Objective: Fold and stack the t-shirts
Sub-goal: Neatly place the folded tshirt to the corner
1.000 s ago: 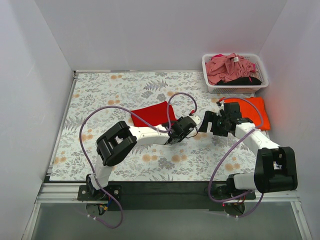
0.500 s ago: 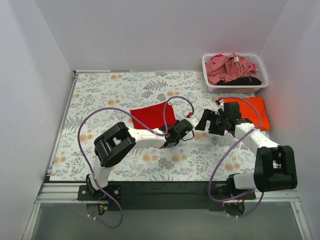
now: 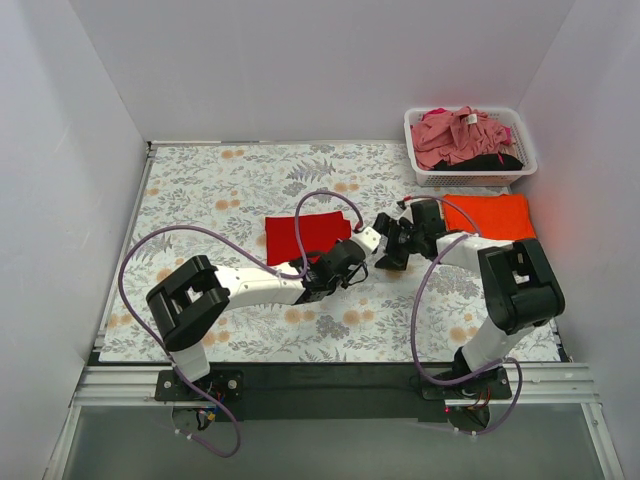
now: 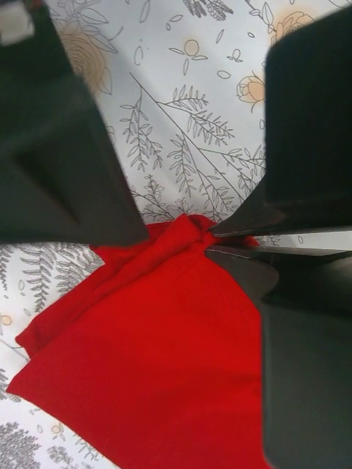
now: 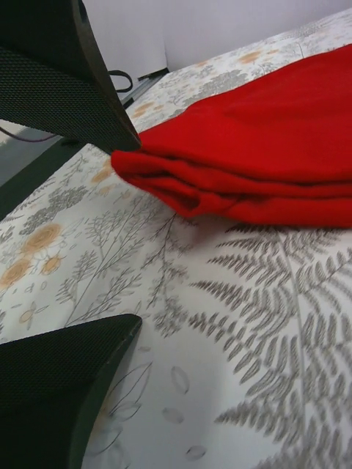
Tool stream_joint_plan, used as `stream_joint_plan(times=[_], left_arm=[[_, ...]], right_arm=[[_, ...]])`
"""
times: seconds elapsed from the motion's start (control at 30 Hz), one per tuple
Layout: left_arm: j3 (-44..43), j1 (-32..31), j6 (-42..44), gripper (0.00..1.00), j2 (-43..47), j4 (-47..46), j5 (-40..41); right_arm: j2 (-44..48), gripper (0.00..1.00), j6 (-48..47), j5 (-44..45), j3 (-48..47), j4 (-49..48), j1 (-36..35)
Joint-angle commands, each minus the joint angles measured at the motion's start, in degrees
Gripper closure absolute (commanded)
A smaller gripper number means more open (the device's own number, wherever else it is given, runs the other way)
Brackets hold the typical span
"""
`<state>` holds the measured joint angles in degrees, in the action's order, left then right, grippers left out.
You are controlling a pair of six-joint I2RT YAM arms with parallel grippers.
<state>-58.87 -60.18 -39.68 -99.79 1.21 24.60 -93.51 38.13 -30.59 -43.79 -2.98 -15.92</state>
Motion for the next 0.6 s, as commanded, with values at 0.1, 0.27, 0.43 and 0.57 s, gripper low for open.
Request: stream_joint_plan(times=[0.1,0.27,0.43,0.57], left_arm=[[1.0,-0.2,-1.7,1.00,2.8,-2.6,-0.8],[1.2,-0.2,-3.0,1.00,3.3,-4.0,-1.0],[1.5,-0.2,-4.2,1.00,3.9,-5.0,-2.1],[1.5,-0.2,-4.7,1.00,3.9,-5.8,-4.0]], right_arm=[[-6.3,0.02,7.8,-0.7,-6.9,-7.1,-5.1],[-11.6,0.05,10.3,-1.0,-9.0,-8.2,-8.8],[-14.9,0.09,11.1,-1.0,-10.3,-8.7,-11.1],[-17.4,0.14,10.7,-1.1,-11.9,-8.5,-12.5]])
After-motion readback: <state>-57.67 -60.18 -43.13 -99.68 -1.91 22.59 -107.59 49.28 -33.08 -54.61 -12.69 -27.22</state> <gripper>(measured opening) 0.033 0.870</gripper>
